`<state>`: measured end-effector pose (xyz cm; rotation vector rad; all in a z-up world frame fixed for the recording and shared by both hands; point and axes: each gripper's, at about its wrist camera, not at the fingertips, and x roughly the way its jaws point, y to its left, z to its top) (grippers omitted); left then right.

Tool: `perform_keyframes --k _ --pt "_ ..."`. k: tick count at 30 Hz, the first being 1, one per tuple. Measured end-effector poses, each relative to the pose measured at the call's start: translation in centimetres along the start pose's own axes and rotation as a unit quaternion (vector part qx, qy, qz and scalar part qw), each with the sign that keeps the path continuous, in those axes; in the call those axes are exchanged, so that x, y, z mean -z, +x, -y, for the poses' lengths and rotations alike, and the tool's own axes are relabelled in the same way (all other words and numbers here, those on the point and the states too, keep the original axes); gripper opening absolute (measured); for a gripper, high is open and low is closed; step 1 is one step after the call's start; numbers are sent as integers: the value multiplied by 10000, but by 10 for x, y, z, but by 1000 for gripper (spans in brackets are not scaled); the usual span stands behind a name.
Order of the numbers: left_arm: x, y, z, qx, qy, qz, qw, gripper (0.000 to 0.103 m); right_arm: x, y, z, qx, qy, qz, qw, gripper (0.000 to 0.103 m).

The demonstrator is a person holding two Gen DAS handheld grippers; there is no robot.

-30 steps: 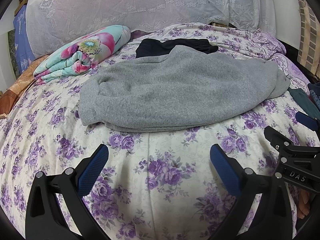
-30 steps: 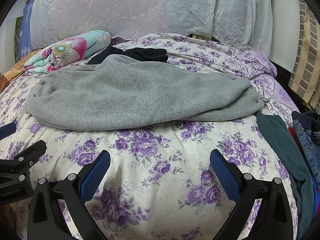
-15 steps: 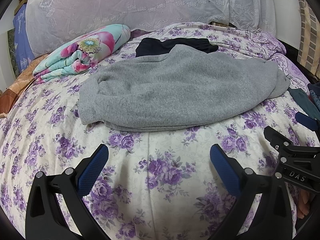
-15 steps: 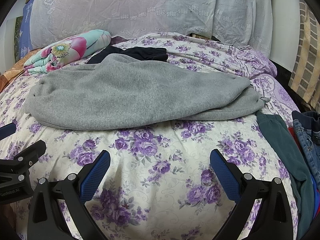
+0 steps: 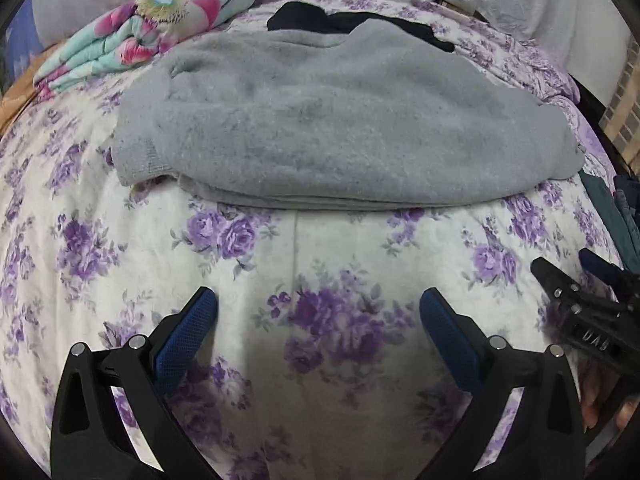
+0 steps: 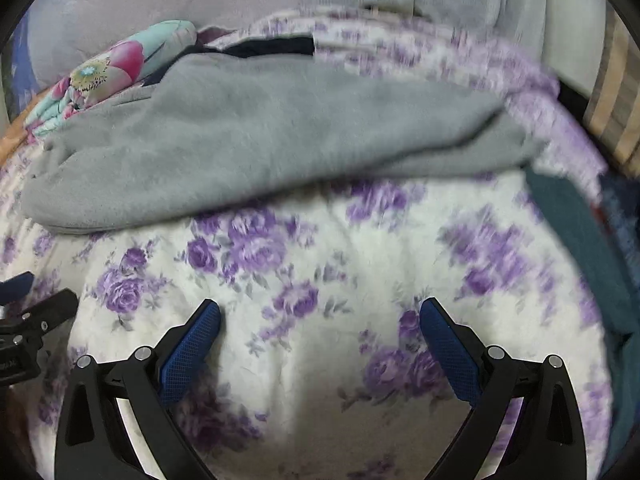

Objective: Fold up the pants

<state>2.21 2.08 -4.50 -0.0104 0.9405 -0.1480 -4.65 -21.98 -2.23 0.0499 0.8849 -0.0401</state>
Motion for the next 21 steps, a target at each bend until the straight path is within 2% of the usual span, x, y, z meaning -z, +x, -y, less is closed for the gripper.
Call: perform_keyframes --k 5,7,9,10,13,16,17,19,21 --pt "12 -3 9 -90 163 -39 9998 99 9 -4 12 -450 -86 -75 9989 100" --pt "6 -6 9 19 91 -201 9998 99 8 -7 15 -655 -199 -141 9976 100" --pt "-9 -7 -4 304 -250 -168 9991 99 -2 -9 28 -1056 -184 -213 9940 100" --pt "-13 -8 -8 483 -484 -124 9976 99 -9 -10 36 -1083 -62 -180 9939 100" --pt "-28 2 -14 720 -903 -213 9931 99 -42 -4 86 -741 687 59 9949 100" --pt "-44 13 -12 566 -1061 -222 9925 99 -66 25 146 -848 1701 -119 9817 100" --pt "-51 18 -12 513 -1072 -247 9926 99 -71 40 166 -1099 2149 -196 9702 100" --pt "-64 29 -14 446 -1154 -330 9918 99 -78 48 187 -1431 2638 178 9537 100" --pt "-78 36 -17 419 -1248 -333 9907 99 -86 59 195 -1511 2862 159 9461 100"
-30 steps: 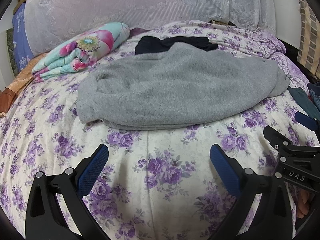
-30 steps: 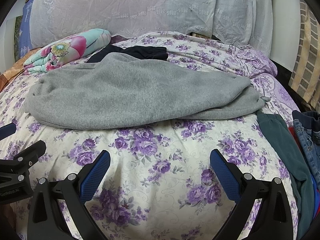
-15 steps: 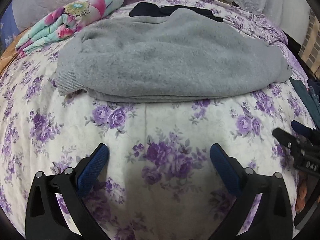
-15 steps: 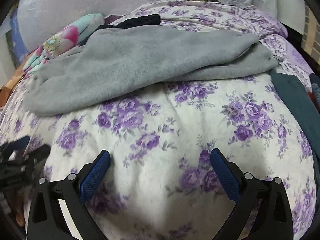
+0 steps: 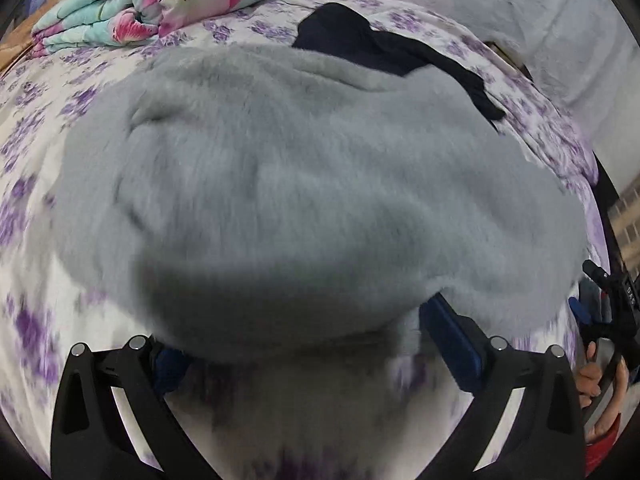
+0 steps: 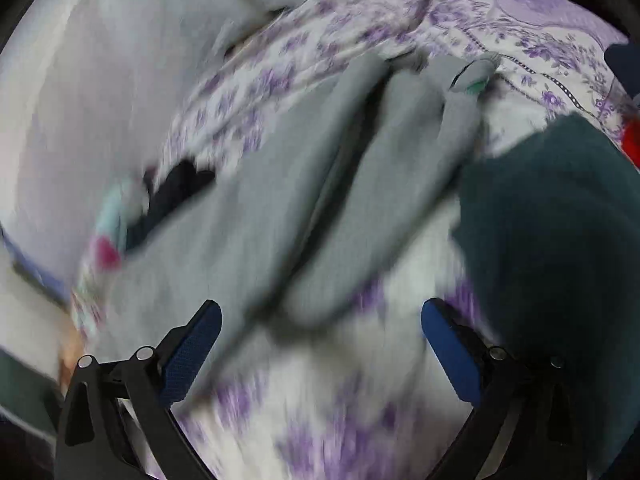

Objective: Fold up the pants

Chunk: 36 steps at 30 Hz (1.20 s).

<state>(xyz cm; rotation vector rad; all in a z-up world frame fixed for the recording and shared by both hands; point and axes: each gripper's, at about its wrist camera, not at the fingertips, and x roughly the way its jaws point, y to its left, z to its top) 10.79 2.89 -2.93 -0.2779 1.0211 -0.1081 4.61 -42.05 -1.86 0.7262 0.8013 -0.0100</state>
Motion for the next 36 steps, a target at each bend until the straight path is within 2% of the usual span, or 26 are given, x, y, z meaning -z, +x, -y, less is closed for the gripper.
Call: perform_keyframes --k 3,6,9,10,12,14,15,16,18,19,20,21,22,24,25,28,31,33,34,35,36 --pt "-16 5 -7 109 -52 -107 9999 99 -15 10 0 -23 102 174 9998 100" --pt "-2 -10 -31 601 -414 38 9973 99 -17 13 -3 -24 -8 356 9994 100" --pt "23 -28 -57 1297 -763 477 9875 99 -15 8 0 -175 -18 390 9991 100" --pt "28 -31 -68 1615 -1046 688 9789 99 -17 10 1 -247 74 403 9989 100" --pt "17 -24 -78 1746 -1444 762 9710 99 -19 11 4 -269 253 460 9983 100" --pt "-2 -15 -74 1510 -1529 780 9735 99 -21 14 1 -126 226 506 9984 94" --pt "-8 -9 -70 1413 -1518 768 9753 99 -22 16 0 -134 232 519 9983 78" --pt "-16 -4 -65 1287 -1473 798 9774 99 -24 20 2 -193 304 484 9982 50" --pt "-21 0 -59 1198 -1407 832 9792 99 -27 36 18 -842 739 218 9935 15" --pt "-23 1 -59 1246 -1386 864 9787 99 -26 42 26 -1043 963 148 9898 13" --pt "-24 -1 -59 1341 -1427 895 9765 98 -24 41 32 -1251 1070 185 9862 12" --pt "-23 -2 -68 1445 -1552 958 9725 87 -24 39 33 -1320 1081 197 9851 12" --pt "-22 -3 -77 1398 -1758 992 9694 65 -23 36 31 -1340 1056 246 9850 12" --pt "-23 -1 -93 1543 -2022 940 9625 47 -19 25 25 -1335 931 393 9859 11" --pt "-22 1 -103 1787 -2177 895 9553 41 -16 19 22 -1361 893 440 9857 11" --pt "-21 -7 -111 2037 -2184 861 9505 30 -5 -7 16 -1558 829 534 9829 11" --pt "-23 -40 -122 2152 -2001 1137 9491 27 17 -39 15 -1859 767 484 9784 11" --pt "-25 -70 -129 2093 -1705 1322 9538 27 42 -54 10 -1845 441 190 9817 12" --pt "-23 -78 -134 1969 -1525 1301 9597 31 54 -55 7 -1675 203 -74 9856 18" --pt "-20 -83 -141 1692 -1267 1133 9708 36 73 -53 6 -1258 -125 -506 9907 25" --pt "-15 -81 -149 1387 -1092 859 9805 46 83 -53 10 -1054 -278 -692 9916 38"
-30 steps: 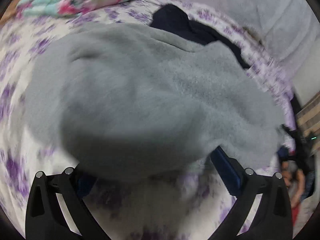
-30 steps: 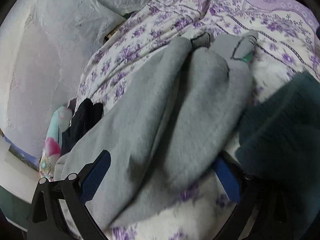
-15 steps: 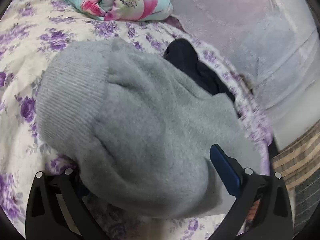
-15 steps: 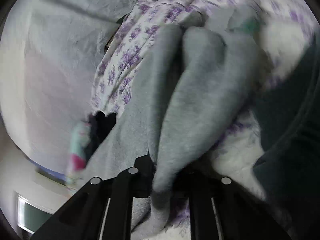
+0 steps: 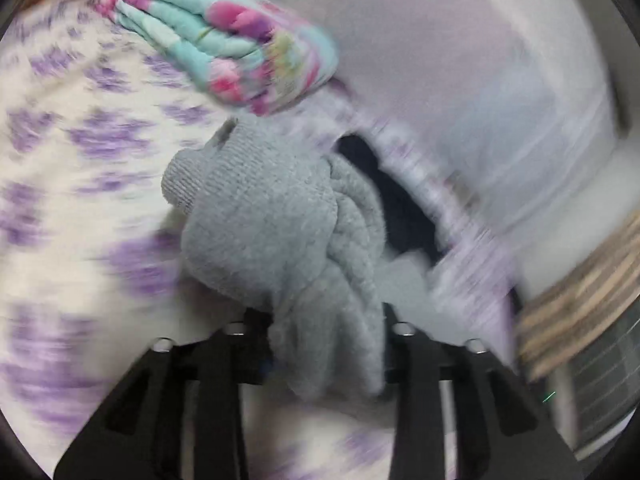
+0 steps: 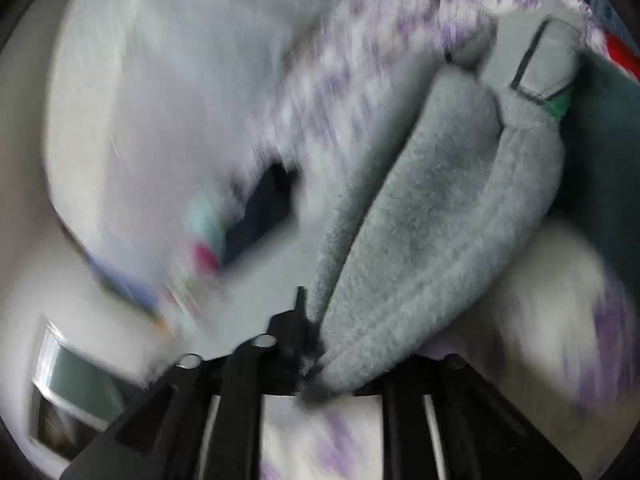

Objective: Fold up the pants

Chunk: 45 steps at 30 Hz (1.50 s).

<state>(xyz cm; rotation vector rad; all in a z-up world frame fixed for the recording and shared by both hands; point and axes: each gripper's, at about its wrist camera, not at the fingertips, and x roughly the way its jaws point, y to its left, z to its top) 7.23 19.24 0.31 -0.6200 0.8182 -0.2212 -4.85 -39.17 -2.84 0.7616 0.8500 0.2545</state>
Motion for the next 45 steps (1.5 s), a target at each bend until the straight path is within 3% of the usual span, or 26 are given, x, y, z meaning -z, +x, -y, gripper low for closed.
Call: perform_keyframes --k 2,3,4,5,7,9,11,13,14,16,20,22,26,30,33,35,36,38,40,42,45 --pt "13 -5 -32 -361 -123 -521 9979 54 18 -24 5 56 -235 96 9997 36" --pt "20 -11 -44 -94 -223 -561 9981 54 22 -37 5 140 -268 161 9994 39" --pt "25 -28 -51 68 -199 -462 9987 55 25 -53 5 254 -330 277 9988 47" --pt "28 -41 -53 -6 -104 -377 9992 59 28 -76 4 543 -474 507 9961 50" --pt "24 -71 -46 -466 132 111 9988 85 26 -99 0 883 -658 810 9906 52" --pt "15 -88 -36 -805 423 598 9941 88 11 -116 -8 855 -834 1022 9876 52" --pt "5 -93 -22 -836 644 791 9913 89 -13 -114 -23 784 -1067 1024 9859 52" --pt "-2 -88 -14 -598 485 712 9945 89 -36 -104 -26 841 -1078 960 9859 52" --pt "2 -80 -10 -313 350 520 9975 89 -44 -101 -20 775 -756 958 9895 52" --pt "16 -66 -11 -38 349 152 9993 89 -43 -96 -7 259 -319 835 9957 52" --pt "40 -41 -24 -382 369 -181 9984 89 -30 -71 -2 249 -287 632 9973 48" --pt "39 -34 -36 -303 67 -225 9993 89 -25 -64 0 70 -157 505 9986 30" --pt "30 -34 -26 -160 164 -51 9997 89 -27 -41 -16 10 -352 326 9989 28" --pt "36 -22 -22 -203 138 -241 9994 89 -30 -14 -17 265 -289 -23 9992 30" --pt "45 -23 -25 -184 144 -264 9994 89 -29 -2 -10 214 -158 -172 9995 30" --pt "47 -24 -26 -151 175 -217 9995 89 -28 3 -8 121 -150 -168 9997 21" --pt "46 -24 -26 -138 141 -213 9996 87 -27 3 -8 32 -133 -123 9998 9" --pt "46 -27 -26 -23 60 -193 9998 78 -23 -7 -14 -118 -213 104 9996 7" --pt "47 -28 -25 40 52 -228 9997 56 -15 -27 -27 -232 -484 432 9976 7" --pt "51 -29 -22 36 102 -264 9996 51 -8 -38 -31 -331 -547 589 9962 7" --pt "56 -34 -19 221 39 -321 9992 51 5 -54 -29 -467 -477 684 9954 7"
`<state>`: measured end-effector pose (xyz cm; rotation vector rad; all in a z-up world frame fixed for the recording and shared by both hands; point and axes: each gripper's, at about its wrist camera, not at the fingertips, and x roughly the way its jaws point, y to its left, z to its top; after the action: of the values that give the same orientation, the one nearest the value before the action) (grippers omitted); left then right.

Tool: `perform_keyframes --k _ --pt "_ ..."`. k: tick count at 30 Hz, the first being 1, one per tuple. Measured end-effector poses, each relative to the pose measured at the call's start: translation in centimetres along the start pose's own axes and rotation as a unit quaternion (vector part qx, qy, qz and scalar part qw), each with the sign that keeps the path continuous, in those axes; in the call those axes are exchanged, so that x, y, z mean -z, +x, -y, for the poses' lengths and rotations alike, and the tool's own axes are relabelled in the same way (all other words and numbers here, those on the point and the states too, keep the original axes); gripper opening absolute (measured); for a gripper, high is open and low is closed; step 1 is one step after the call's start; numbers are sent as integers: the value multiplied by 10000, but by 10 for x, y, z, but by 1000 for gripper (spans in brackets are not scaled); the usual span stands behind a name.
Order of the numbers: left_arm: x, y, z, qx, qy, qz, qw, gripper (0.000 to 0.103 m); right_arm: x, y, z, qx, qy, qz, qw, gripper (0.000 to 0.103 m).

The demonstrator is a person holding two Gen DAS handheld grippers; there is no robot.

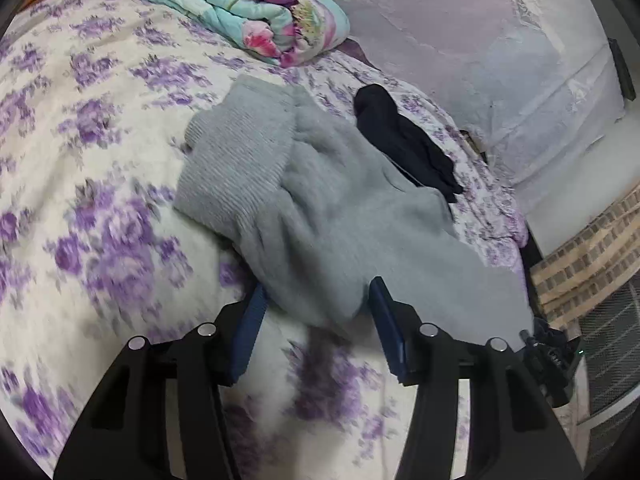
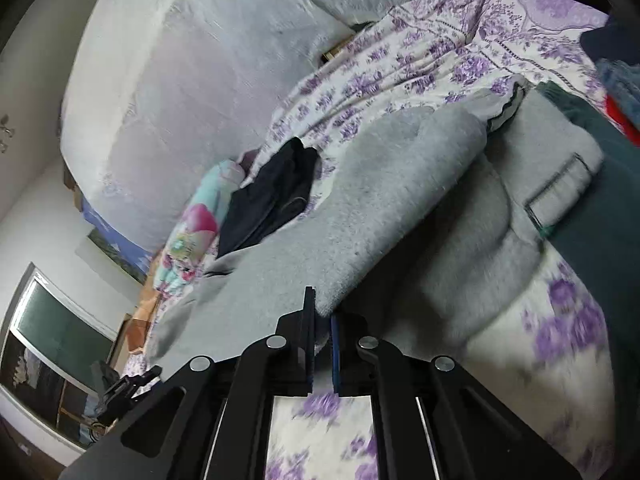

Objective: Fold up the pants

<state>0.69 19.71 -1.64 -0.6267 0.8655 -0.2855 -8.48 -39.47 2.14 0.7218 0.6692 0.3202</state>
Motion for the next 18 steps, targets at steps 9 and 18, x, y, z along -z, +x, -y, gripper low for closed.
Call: perform_keyframes --k 9,18 --pt "-5 21 -7 330 -421 -250 9983 29 13 -20 0 -207 39 6 9998 7" --pt "-13 5 9 124 203 -257 9994 20 -1 -36 -28 -468 -375 58 9982 7"
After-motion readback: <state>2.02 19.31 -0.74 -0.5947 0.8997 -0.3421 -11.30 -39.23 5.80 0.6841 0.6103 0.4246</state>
